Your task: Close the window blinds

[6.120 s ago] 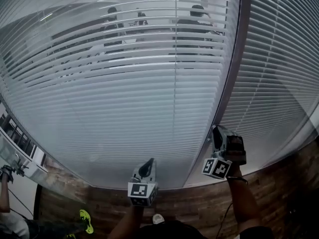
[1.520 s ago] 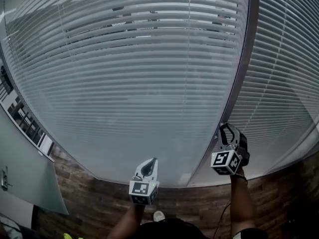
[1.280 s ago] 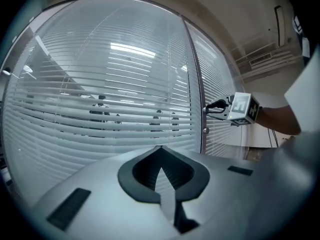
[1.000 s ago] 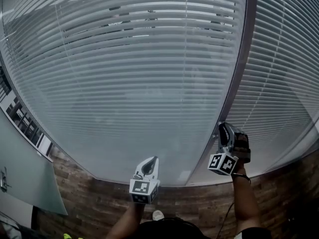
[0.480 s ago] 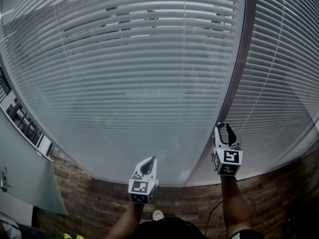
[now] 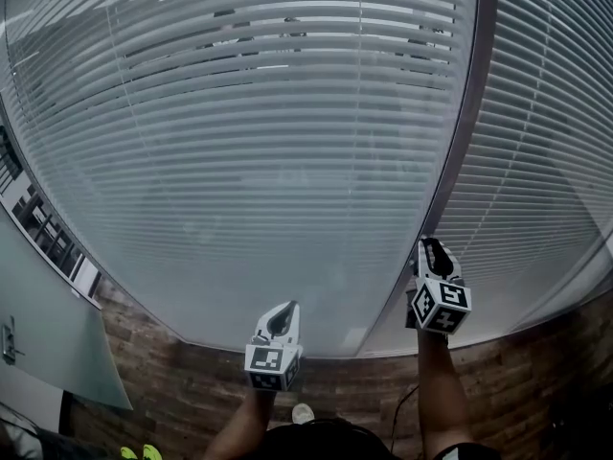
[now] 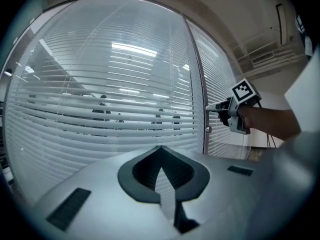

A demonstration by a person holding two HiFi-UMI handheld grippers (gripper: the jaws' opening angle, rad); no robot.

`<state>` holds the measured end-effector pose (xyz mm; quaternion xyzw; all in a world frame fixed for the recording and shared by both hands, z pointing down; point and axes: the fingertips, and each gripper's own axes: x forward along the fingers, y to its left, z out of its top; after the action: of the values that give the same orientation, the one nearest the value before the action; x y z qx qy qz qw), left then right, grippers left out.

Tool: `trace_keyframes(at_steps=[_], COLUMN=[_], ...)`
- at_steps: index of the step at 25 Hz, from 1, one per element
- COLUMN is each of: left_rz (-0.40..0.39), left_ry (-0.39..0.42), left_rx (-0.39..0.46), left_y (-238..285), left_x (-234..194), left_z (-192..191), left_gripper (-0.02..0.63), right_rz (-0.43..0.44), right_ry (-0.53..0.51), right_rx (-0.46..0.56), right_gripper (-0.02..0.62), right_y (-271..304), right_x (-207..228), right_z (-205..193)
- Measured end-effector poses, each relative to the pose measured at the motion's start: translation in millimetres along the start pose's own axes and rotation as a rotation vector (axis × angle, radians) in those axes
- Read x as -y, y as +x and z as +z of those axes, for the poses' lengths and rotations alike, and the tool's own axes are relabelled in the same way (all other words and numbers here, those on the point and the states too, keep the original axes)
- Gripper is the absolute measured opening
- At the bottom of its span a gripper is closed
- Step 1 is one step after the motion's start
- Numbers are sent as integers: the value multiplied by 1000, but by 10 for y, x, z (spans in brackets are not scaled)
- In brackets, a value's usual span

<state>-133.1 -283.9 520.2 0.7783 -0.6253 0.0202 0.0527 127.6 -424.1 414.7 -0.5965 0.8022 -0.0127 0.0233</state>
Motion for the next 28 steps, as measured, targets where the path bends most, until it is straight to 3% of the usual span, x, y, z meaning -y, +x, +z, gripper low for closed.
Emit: trace_keyframes(at_steps=[4, 6, 12, 22, 25, 28], left_rz=[6, 8, -3, -5, -14, -19], left_ry=[-3, 0, -1, 6, 8, 12], left_rx=[4, 2, -4, 7, 10, 12], left_y=[-9, -12, -2, 16, 26, 36], left_x=[-27, -32, -3, -5, 27, 29], left_z=[9, 2, -6, 42, 46, 60], left_gripper=[0, 0, 0, 0, 0, 0], right_rz=[-1, -5, -27, -90, -76, -64], right_ry=[-53, -130, -626, -1323, -1440, -1412], right_rx=[-10, -19, -54, -77, -72, -60], right_gripper=[127, 127, 126, 126, 126, 126], right_y=[9, 7, 6, 7, -7, -10], right_x=[-15, -29, -126, -187, -153, -168], right_z=[2, 4, 7, -60, -80, -83])
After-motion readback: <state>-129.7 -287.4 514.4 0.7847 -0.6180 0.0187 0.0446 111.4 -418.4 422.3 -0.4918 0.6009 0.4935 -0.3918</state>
